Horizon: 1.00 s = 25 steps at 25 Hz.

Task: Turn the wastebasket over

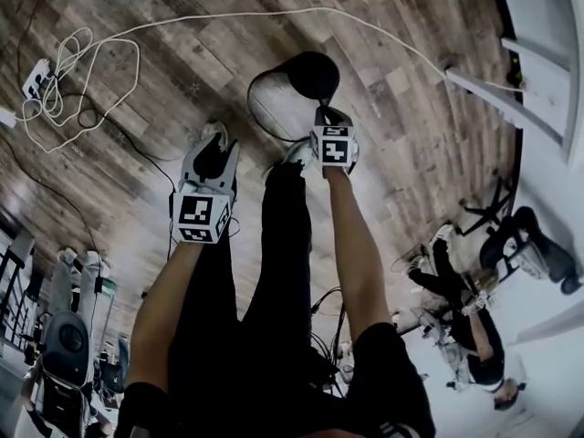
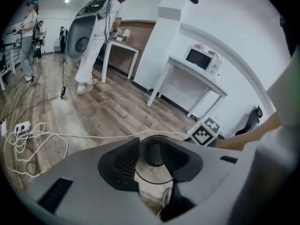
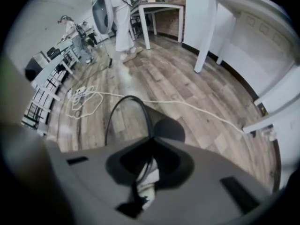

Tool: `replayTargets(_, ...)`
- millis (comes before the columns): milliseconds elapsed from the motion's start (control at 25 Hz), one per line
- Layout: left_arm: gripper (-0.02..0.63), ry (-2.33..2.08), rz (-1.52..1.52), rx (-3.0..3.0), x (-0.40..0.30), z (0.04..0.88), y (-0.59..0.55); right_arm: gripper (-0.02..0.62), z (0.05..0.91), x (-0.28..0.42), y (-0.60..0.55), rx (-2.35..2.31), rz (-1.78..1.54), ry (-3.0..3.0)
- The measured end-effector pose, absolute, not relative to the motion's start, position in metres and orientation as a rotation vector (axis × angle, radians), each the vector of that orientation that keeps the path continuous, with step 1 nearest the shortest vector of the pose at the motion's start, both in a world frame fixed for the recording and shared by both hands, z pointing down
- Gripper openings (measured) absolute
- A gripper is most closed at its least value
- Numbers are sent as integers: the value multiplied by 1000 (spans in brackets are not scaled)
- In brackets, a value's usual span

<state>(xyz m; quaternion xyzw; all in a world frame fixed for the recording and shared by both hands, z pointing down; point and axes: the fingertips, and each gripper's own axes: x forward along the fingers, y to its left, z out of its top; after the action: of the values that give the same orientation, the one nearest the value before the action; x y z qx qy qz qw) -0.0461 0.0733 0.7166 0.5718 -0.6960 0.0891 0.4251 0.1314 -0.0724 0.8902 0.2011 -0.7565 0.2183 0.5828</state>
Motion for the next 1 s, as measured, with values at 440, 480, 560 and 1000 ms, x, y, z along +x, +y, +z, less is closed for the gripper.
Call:
replayTargets(440,200,-1631,273,1275,-42,781,93,49,791,120,-54,492,660,-1879)
replayTargets(480,209,-1615,277,1268,-41,786,93,49,780,118,-55,495,675,-1894)
replayTargets(560,223,-1577,281,1243,-40,798,94,50,758,112,-56,496,699,-1927)
replayTargets(1000,140,-1498,192,1321,-41,794,68,51,669,96,-60,434,735,-2064)
